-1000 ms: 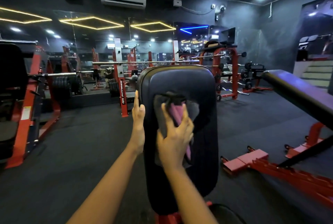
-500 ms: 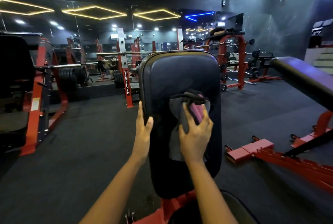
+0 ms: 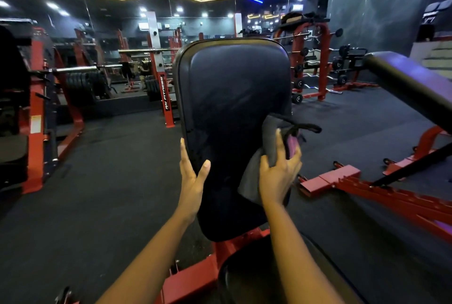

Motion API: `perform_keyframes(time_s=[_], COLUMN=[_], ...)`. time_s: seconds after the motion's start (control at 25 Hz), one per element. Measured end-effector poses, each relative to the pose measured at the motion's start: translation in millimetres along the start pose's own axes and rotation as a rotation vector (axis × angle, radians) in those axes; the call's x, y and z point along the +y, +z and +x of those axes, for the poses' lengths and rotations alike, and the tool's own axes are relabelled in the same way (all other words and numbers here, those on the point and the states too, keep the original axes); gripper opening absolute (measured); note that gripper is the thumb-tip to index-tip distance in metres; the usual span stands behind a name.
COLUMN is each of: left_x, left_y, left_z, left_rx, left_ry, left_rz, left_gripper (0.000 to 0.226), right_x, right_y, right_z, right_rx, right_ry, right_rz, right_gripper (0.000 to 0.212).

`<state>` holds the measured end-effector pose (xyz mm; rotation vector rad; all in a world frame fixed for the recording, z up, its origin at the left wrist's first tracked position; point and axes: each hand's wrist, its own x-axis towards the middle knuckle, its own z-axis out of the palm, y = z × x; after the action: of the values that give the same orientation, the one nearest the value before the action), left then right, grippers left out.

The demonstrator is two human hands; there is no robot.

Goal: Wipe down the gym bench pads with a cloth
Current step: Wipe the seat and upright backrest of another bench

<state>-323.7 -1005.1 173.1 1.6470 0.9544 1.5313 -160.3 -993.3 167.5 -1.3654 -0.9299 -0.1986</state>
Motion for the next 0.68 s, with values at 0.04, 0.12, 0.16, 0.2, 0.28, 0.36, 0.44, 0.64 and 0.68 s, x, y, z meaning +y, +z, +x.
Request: perform_keyframes(time_s=[0.04, 0.12, 0.16, 0.2, 0.28, 0.36, 0.44, 0.64, 0.68], left_x=[0, 0, -2, -2, -4, -4, -5, -47, -52], left_y=[0, 1, 1, 1, 0, -3, -8, -5, 0], left_z=[0, 1, 1, 0, -1, -1, -2, -38, -49], left_rx=[0.0, 0.008, 0.015, 0.02, 0.014, 0.0, -0.007, -0.018, -0.015], left_ry=[0.001, 0.005, 0.009, 0.007, 0.0, 0.018, 0.03, -0.063, -0.114], left_rz=[-0.007, -0.021, -0.025, -0.03, -0.059, -0.077, -0.042, -0.062, -0.052], left_gripper=[0.078, 0.072, 0.069, 0.068, 0.069, 0.07, 0.067, 0.075, 0.079], right_x=[-7, -18, -22, -23, -20, -13, -10, 23, 40], right_y=[2, 7, 9, 10, 9, 7, 5, -12, -16], right_z=[-23, -81, -110, -136, -170, -177, -170, -145, -134], right_rx=[-0.027, -0.122, -0.175, -0.225, -0.299, -0.327, -0.319, -0.301, -0.274], right_ry=[-0.022, -0.051, -0.053, -0.066, -0.127, -0.162, -0.19, -0.249, -0.147], right_rz=[-0.017, -0.024, -0.018, -0.021, -0.052, -0.074, -0.103, -0.263, -0.284], right_gripper=[0.073, 0.081, 0.083, 0.082, 0.075, 0.069, 0.069, 0.075, 0.078])
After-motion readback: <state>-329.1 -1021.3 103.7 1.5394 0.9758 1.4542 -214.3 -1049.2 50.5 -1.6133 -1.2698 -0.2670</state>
